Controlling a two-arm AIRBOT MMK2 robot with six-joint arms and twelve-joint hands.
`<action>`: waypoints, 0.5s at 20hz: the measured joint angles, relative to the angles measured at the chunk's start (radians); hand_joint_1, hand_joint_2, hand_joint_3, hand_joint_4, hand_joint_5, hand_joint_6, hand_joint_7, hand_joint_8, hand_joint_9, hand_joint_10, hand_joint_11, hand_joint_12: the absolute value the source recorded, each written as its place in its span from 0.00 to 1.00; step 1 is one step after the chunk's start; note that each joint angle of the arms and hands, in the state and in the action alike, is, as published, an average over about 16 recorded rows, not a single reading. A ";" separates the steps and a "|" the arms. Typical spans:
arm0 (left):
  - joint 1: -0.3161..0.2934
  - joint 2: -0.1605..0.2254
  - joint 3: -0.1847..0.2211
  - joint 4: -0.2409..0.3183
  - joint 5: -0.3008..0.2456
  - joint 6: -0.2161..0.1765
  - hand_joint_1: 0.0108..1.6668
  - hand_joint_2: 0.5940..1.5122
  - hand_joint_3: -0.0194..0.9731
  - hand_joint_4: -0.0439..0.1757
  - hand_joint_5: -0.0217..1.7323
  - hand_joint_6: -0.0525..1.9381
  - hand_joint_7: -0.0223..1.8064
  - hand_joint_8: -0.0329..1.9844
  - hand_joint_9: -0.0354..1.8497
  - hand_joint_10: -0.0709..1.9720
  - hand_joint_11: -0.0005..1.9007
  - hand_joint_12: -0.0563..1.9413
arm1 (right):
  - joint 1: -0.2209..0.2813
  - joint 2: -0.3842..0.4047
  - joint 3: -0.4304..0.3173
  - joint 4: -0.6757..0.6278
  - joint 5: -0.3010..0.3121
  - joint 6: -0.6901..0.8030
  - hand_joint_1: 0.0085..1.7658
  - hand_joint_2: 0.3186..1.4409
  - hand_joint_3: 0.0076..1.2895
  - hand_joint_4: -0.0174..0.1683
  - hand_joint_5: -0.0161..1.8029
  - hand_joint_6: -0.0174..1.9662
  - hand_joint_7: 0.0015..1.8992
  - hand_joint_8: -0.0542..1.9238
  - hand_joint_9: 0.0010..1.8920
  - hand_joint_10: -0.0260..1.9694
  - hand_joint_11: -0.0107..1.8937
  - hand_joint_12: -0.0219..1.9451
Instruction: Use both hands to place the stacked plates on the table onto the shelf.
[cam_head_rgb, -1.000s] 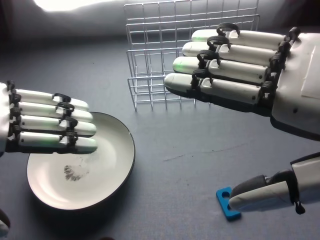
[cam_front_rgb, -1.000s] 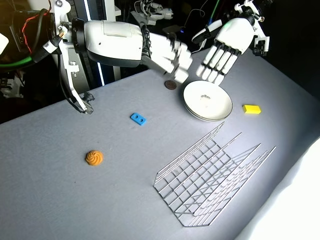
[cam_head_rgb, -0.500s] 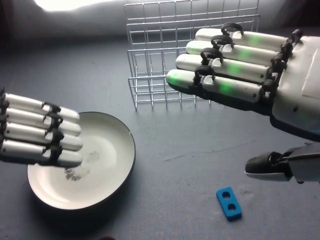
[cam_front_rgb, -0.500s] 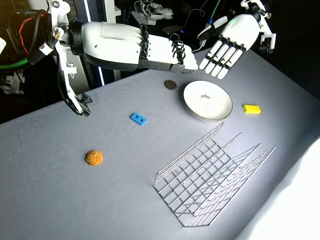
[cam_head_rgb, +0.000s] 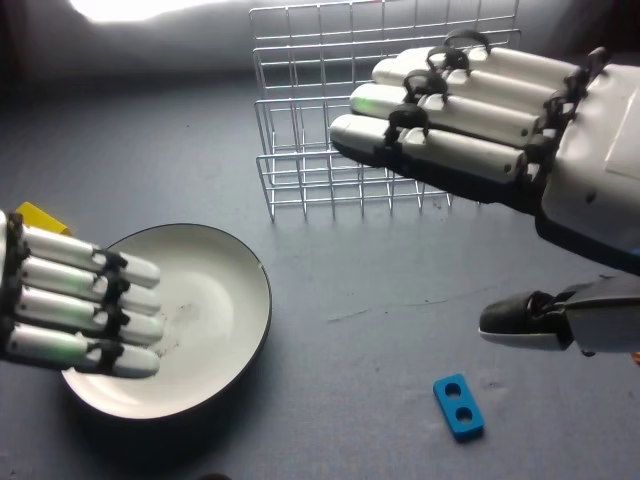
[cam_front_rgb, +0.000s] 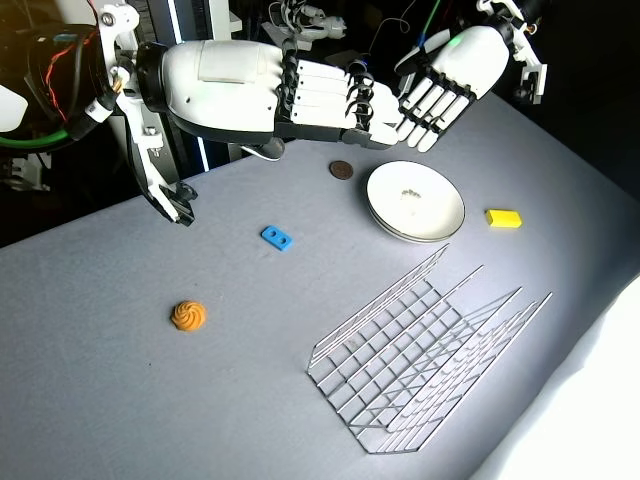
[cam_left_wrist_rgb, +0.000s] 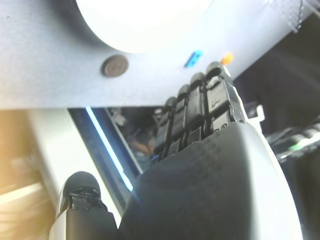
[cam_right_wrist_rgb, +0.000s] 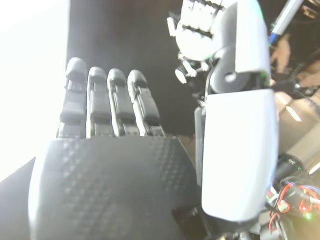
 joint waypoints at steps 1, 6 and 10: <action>0.010 -0.005 0.001 -0.002 0.008 0.005 0.00 0.45 0.06 0.22 0.02 0.02 0.02 0.01 0.03 0.04 0.01 0.02 | -0.001 -0.003 0.000 0.004 0.000 -0.001 0.63 0.48 0.01 0.10 0.05 0.02 0.02 0.03 0.01 0.02 0.02 0.08; 0.070 -0.037 0.020 -0.027 0.060 0.014 0.00 0.45 0.05 0.21 0.02 0.02 0.02 0.01 0.03 0.04 0.01 0.02 | -0.006 -0.011 0.000 0.005 -0.008 -0.003 0.65 0.49 0.01 0.11 0.04 0.02 0.02 0.03 0.01 0.02 0.02 0.09; 0.119 -0.064 0.044 -0.052 0.098 0.017 0.00 0.45 0.05 0.20 0.02 0.02 0.02 0.01 0.03 0.04 0.01 0.02 | -0.006 -0.015 0.000 0.006 -0.012 -0.007 0.66 0.49 0.01 0.11 0.03 0.02 0.01 0.03 0.01 0.02 0.02 0.07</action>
